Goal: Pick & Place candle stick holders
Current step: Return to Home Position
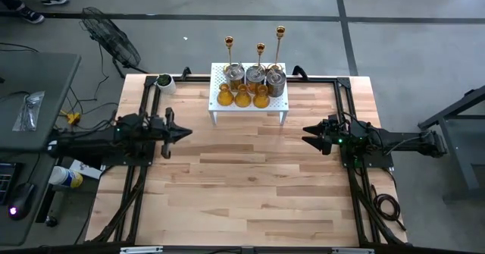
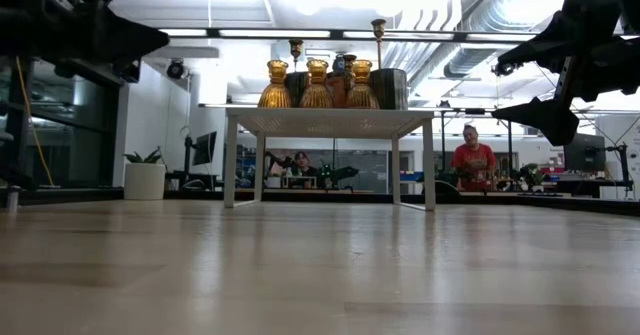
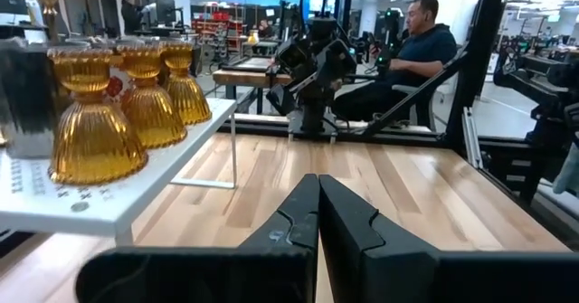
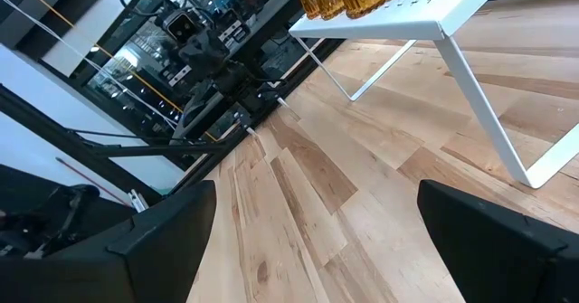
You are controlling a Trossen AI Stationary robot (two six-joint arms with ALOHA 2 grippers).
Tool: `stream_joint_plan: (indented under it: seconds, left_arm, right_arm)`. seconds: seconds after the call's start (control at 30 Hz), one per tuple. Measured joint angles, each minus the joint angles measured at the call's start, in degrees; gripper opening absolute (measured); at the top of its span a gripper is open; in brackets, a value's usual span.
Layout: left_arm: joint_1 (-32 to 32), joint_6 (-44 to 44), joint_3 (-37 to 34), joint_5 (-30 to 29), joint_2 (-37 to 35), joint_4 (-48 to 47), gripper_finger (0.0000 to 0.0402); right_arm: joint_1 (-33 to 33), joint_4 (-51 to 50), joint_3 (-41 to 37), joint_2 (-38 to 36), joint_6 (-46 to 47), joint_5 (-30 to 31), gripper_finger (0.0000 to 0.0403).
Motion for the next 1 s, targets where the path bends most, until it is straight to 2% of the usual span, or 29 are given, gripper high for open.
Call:
stream_joint_plan:
  seconds: [0.23,0.4,0.6,0.83,1.0]
  left_arm:
    - [0.0,-0.4,0.0,-2.1,-4.8,-8.1,0.0000]
    - [0.0,0.0,-0.5,-3.6,-5.0,-8.6,0.0000]
    - [-0.1,-6.0,-4.9,-2.3,-7.6,-6.0,0.0000]
    - [-1.5,-2.0,-5.2,-7.3,-7.7,-5.4,0.0000]
    - [-1.6,-1.9,-5.3,-4.9,-7.7,-5.7,0.0003]
  right_arm:
    - [0.0,0.0,0.0,0.0,0.0,0.0,0.0375]
    - [0.0,0.0,0.0,0.0,0.0,0.0,0.0375]
    - [0.0,0.0,0.0,0.0,0.0,0.0,0.0375]
    - [0.0,0.0,0.0,0.0,0.0,0.0,0.0375]
    - [0.0,0.0,0.0,0.0,0.0,0.0,0.0375]
